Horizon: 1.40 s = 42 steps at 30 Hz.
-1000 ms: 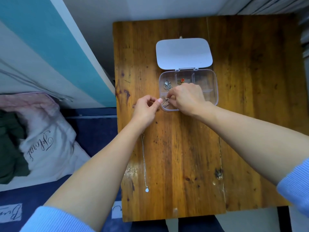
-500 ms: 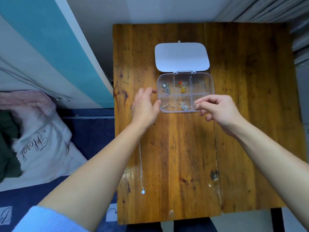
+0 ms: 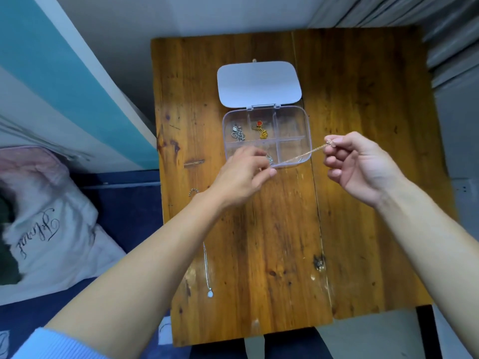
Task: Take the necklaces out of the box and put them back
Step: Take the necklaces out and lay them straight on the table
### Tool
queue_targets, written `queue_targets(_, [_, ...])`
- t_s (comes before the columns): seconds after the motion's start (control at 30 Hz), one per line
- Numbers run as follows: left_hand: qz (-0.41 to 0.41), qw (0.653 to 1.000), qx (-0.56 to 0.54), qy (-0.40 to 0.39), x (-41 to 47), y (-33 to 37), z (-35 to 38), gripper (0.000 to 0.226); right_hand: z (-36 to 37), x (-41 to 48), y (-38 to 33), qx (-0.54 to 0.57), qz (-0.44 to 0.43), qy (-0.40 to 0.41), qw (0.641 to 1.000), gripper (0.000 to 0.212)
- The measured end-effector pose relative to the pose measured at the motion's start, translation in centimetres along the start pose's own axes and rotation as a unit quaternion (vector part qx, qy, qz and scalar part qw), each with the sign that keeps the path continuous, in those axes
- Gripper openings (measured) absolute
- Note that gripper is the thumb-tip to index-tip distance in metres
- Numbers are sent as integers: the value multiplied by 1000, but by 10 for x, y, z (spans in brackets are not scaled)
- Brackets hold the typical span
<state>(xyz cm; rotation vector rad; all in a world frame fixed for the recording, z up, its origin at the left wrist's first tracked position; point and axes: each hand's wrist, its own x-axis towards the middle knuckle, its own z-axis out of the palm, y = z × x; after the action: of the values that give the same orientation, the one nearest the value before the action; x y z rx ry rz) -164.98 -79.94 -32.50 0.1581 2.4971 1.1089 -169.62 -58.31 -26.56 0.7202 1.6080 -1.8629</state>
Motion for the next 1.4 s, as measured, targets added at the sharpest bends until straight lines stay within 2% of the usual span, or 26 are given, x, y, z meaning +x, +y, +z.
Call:
queue_targets(0.13, [-58, 977, -205, -3, -12, 4, -29, 33, -18, 2, 12, 19, 10, 36, 999, 16])
queue_targets(0.27, [-96, 911, -400, -13, -19, 2, -60, 29, -22, -1, 31, 12, 25, 42, 999, 12])
queue_targets(0.33, [-117, 883, -454, -18, -21, -8, -70, 31, -22, -6, 42, -12, 30, 39, 999, 10])
queue_targets(0.37, [-126, 881, -455, -20, -22, -13, -74, 30, -20, -9, 49, -35, 30, 39, 998, 10])
queue_targets(0.47, [-161, 913, -374, -22, -26, -25, -79, 23, -11, -20, 77, -165, 11, 44, 985, 16])
queue_targets(0.57, [-177, 970, -167, -2, -27, -36, -75, 15, 5, -38, 112, -305, 7, 3, 952, 18])
queue_targets(0.63, [-170, 983, -72, 2, -27, -44, -70, 13, 16, -49, 137, -356, 35, -40, 933, 13])
queue_targets(0.7, [-168, 985, -44, -14, -28, -51, -63, 13, 27, -59, 161, -380, 52, -57, 922, 8])
queue_targets(0.8, [-152, 988, 3, -25, -30, -58, -50, 13, 41, -73, 188, -432, 25, -54, 900, 4])
queue_targets(1.0, [-149, 987, 61, 13, -33, -69, -19, 8, 60, -91, 217, -477, 37, -41, 877, 10])
queue_targets(1.23, [-119, 989, 85, 28, -27, -66, -10, 9, 66, -85, 226, -490, 55, -39, 869, 16])
queue_targets(1.4, [-120, 989, 53, 75, -23, -62, -6, 13, 60, -84, 222, -540, 54, -56, 838, 31])
